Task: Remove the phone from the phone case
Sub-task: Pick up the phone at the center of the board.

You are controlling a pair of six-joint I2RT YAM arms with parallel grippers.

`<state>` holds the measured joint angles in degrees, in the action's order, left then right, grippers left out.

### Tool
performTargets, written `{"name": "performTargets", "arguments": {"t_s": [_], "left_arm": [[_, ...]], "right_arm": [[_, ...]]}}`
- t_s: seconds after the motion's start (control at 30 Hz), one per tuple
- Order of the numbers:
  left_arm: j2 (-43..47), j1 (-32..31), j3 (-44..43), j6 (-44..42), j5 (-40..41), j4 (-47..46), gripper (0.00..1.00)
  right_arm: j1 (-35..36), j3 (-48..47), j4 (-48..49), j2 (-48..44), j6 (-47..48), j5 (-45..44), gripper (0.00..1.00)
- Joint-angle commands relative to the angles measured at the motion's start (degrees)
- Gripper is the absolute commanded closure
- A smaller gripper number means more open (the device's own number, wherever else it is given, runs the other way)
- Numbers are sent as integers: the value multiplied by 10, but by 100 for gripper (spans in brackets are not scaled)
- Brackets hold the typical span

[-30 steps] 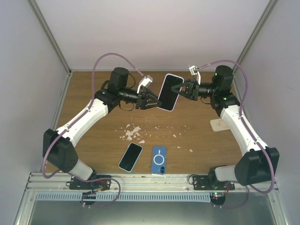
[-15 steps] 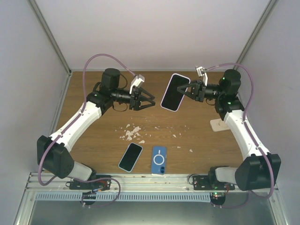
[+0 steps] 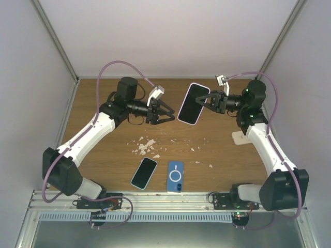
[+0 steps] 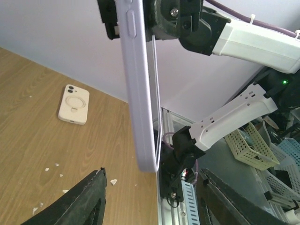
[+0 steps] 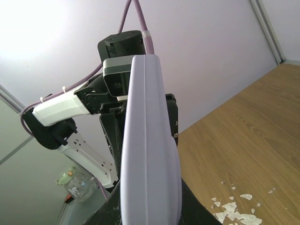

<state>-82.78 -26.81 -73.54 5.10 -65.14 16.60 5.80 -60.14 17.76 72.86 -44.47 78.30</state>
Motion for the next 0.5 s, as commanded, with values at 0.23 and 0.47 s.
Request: {"name": "performTargets", "arguments": {"t_s": [0.23,0.47], "left_arm": [[-32,-33,-45,-29,44,11,51],[-45,-38,-51,-37,117,26,55]], "right_arm": [[-3,6,59,-21,-32,12,100],[-2,5,69,-23,-38,19,99]]}}
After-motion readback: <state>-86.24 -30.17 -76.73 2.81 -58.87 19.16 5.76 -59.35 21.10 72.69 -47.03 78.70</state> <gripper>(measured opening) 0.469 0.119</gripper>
